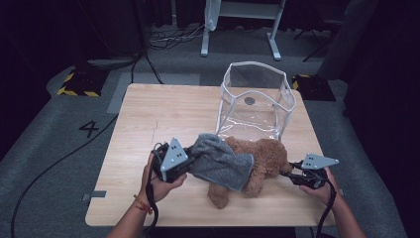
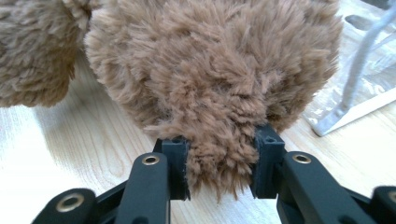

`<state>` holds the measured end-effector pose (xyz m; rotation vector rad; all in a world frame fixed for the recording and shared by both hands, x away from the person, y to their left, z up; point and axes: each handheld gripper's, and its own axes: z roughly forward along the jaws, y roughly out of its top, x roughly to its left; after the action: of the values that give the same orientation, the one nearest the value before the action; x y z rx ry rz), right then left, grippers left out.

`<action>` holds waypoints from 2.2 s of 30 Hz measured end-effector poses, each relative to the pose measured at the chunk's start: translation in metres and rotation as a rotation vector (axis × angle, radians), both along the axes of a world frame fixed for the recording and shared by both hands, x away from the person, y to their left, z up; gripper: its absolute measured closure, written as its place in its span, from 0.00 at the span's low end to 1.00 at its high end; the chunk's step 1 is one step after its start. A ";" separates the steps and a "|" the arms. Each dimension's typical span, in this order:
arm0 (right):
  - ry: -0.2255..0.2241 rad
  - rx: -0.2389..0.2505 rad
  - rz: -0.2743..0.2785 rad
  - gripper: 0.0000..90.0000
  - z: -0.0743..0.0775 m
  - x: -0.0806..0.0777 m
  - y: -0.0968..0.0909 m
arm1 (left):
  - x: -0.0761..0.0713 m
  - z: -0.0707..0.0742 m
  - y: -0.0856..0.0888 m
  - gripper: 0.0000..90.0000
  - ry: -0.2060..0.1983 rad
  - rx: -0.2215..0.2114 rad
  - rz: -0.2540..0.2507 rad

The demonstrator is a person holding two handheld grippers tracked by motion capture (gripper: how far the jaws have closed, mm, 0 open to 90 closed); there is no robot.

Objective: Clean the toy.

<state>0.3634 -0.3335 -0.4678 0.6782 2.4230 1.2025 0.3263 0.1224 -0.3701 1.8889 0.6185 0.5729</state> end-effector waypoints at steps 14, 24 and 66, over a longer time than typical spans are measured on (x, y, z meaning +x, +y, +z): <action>-0.033 -0.086 -0.056 0.80 -0.015 0.003 0.021 | 0.046 -0.020 -0.081 0.85 0.100 0.101 -0.091; -0.015 -0.018 -0.044 0.53 -0.007 0.002 0.005 | 0.038 -0.035 -0.030 0.86 0.171 0.059 -0.074; -0.130 -0.010 0.033 0.22 0.009 -0.006 0.027 | 0.085 -0.035 -0.092 0.84 0.394 0.269 -0.199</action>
<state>0.3572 -0.3064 -0.4585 0.5416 2.3397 1.2079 0.4111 0.0307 -0.4048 2.3128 0.6155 0.1569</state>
